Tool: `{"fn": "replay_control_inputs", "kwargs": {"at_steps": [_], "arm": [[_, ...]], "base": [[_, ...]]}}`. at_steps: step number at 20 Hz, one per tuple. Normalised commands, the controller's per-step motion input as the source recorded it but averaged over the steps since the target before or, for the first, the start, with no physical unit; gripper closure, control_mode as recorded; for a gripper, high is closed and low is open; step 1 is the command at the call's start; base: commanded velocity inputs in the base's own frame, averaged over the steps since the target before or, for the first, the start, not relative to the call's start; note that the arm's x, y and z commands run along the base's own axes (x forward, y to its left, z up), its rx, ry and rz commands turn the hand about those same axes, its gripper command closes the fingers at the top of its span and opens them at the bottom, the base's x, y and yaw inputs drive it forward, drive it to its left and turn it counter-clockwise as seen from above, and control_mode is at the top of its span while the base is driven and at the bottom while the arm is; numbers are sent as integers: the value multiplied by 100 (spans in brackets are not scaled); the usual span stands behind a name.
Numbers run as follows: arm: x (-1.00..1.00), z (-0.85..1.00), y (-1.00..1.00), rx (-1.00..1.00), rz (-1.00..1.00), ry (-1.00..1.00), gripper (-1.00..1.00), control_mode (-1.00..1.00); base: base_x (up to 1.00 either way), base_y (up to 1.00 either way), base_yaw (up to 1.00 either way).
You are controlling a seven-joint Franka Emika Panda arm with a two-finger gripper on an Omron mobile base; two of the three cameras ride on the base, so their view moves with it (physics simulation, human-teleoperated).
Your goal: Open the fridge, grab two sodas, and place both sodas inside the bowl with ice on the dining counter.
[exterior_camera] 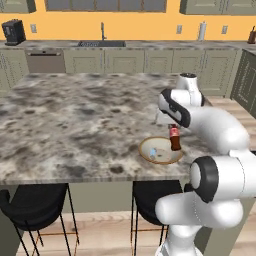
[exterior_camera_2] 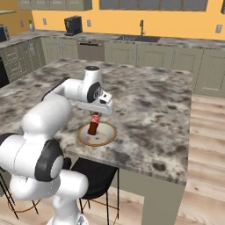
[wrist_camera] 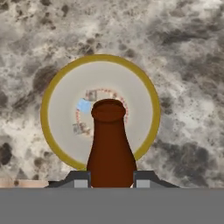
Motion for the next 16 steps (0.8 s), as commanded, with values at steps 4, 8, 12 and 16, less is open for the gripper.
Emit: {"fn": "replay_control_inputs", "kwargs": {"at_steps": [4, 8, 12, 16], "arm": [[49, -38, 13, -1, 0, 3, 100, -100], [34, -36, 21, -5, -1, 1, 100, -100], [0, -42, 21, -6, -1, 0, 100, -100], [-15, -38, 19, -5, -2, 0, 100, -100]], "base": [[0, 0, 0], [0, 0, 0], [0, 0, 0], [0, 0, 0]]}}
